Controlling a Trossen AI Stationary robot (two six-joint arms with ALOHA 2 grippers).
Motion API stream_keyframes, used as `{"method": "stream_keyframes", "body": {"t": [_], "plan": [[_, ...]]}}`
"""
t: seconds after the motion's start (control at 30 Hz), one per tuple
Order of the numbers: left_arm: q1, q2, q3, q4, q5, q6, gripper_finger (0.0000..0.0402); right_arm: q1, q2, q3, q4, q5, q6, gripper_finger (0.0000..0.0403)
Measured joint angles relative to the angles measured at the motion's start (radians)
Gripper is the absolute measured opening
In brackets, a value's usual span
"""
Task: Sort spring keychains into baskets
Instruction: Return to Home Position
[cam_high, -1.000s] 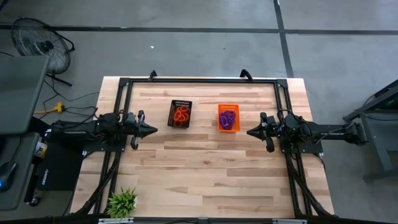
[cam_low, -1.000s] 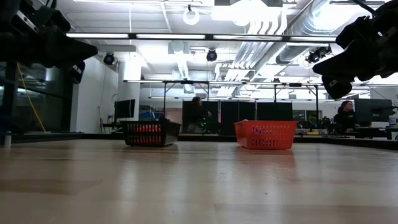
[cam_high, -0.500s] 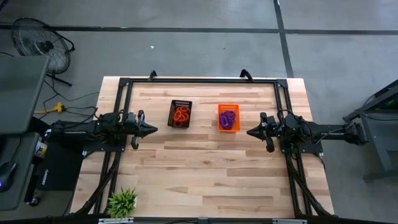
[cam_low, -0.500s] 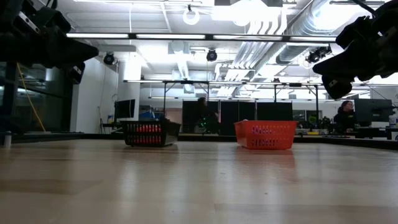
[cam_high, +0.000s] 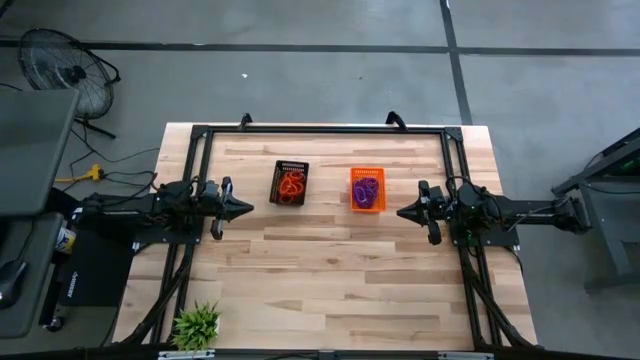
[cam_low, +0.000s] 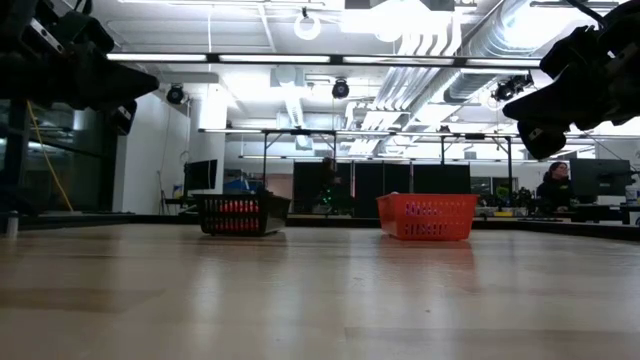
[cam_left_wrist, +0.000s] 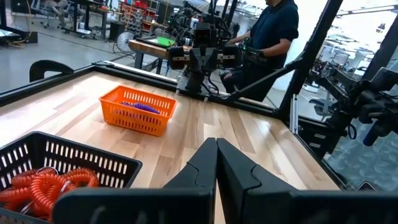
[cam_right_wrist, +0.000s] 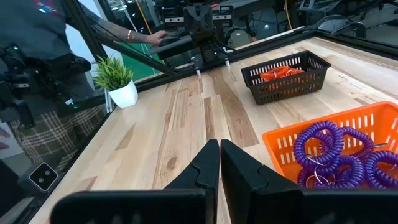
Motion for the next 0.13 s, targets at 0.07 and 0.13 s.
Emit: {"method": "stream_keyframes", "body": {"t": [0.07,0.13], "plan": [[0.0,0.0,0.0,0.0,0.0,0.0,0.0,0.0,0.0,0.0,0.0,0.0,0.0,0.0011],[0.0,0.0,0.0,0.0,0.0,0.0,0.0,0.0,0.0,0.0,0.0,0.0,0.0,0.0011]]}}
